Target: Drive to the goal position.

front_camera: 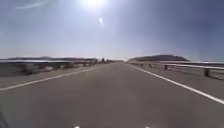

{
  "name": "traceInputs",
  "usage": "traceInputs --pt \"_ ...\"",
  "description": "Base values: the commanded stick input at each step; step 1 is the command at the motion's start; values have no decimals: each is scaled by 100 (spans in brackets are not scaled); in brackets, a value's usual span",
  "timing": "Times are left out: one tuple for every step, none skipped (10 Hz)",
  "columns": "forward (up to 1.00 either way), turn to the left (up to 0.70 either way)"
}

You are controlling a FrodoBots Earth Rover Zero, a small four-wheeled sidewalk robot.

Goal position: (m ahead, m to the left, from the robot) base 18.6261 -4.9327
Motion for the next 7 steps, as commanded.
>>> traceInputs --pt "100 0" --pt "100 0" --pt "100 0" --pt "100 0" --pt "100 0" --pt "100 0" --pt "100 0"
